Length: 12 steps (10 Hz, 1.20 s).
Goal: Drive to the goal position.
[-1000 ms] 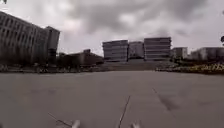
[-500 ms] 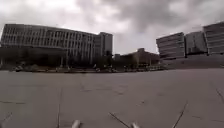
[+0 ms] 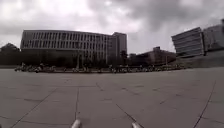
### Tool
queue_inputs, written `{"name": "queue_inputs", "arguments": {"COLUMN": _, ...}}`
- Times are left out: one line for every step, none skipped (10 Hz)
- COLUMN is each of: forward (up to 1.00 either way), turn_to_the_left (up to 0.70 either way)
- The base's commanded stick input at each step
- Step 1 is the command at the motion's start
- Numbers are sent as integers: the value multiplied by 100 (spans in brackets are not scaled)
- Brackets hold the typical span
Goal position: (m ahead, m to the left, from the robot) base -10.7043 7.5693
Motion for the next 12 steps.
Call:
{"name": "queue_inputs", "arguments": {"forward": 0, "turn_to_the_left": 0}}
{"name": "queue_inputs", "arguments": {"forward": 0, "turn_to_the_left": 0}}
{"name": "queue_inputs", "arguments": {"forward": 0, "turn_to_the_left": 0}}
{"name": "queue_inputs", "arguments": {"forward": 0, "turn_to_the_left": 71}}
{"name": "queue_inputs", "arguments": {"forward": 0, "turn_to_the_left": 99}}
{"name": "queue_inputs", "arguments": {"forward": 0, "turn_to_the_left": 100}}
{"name": "queue_inputs", "arguments": {"forward": 0, "turn_to_the_left": 100}}
{"name": "queue_inputs", "arguments": {"forward": 0, "turn_to_the_left": 100}}
{"name": "queue_inputs", "arguments": {"forward": 0, "turn_to_the_left": 100}}
{"name": "queue_inputs", "arguments": {"forward": 0, "turn_to_the_left": 100}}
{"name": "queue_inputs", "arguments": {"forward": 0, "turn_to_the_left": 100}}
{"name": "queue_inputs", "arguments": {"forward": 0, "turn_to_the_left": 100}}
